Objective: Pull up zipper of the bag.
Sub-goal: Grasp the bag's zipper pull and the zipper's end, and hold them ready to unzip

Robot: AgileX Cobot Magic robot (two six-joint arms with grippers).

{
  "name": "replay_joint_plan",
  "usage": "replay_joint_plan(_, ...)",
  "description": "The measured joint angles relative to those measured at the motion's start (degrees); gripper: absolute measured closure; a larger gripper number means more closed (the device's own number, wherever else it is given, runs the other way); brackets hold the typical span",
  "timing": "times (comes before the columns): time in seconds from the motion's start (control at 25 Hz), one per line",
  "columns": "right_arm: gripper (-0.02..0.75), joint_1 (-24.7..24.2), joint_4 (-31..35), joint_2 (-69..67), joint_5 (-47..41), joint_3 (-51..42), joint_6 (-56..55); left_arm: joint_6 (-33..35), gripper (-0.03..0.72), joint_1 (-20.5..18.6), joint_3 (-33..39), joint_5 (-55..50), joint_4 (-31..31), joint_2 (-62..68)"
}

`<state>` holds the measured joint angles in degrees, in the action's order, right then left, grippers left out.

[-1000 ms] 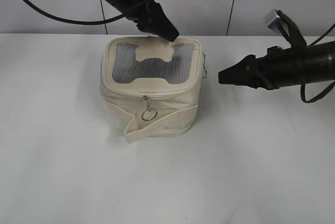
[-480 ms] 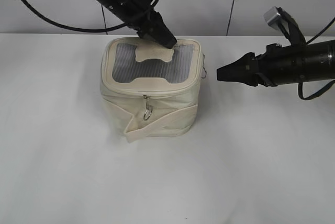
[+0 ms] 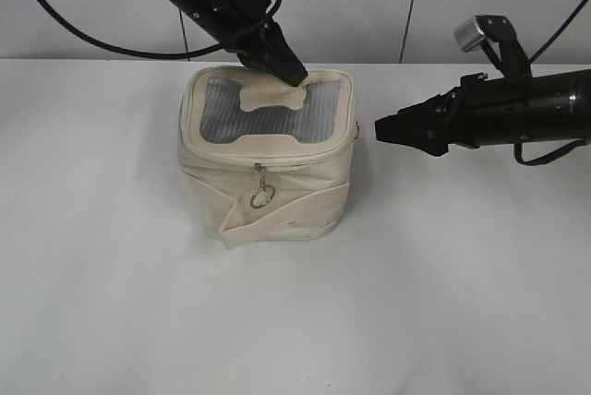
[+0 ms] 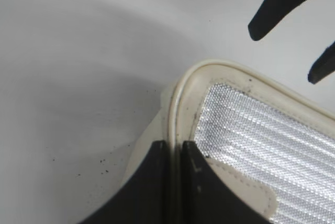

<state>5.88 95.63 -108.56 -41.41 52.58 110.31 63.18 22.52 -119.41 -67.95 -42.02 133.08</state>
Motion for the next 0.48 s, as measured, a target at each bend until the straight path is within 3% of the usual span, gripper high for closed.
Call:
replay_joint_plan(0.24,0.262,3.28,1.55,-1.12,3.92,0.0,3.42,-0.14,0.641,0.04,0.0,0.1,0.02,0.0)
replay_joint_plan(0.48,0.262,5.98,8.0,-2.83,7.17,0.0,5.6,-0.62,0.641,0.04,0.0,0.1,0.02,0.0)
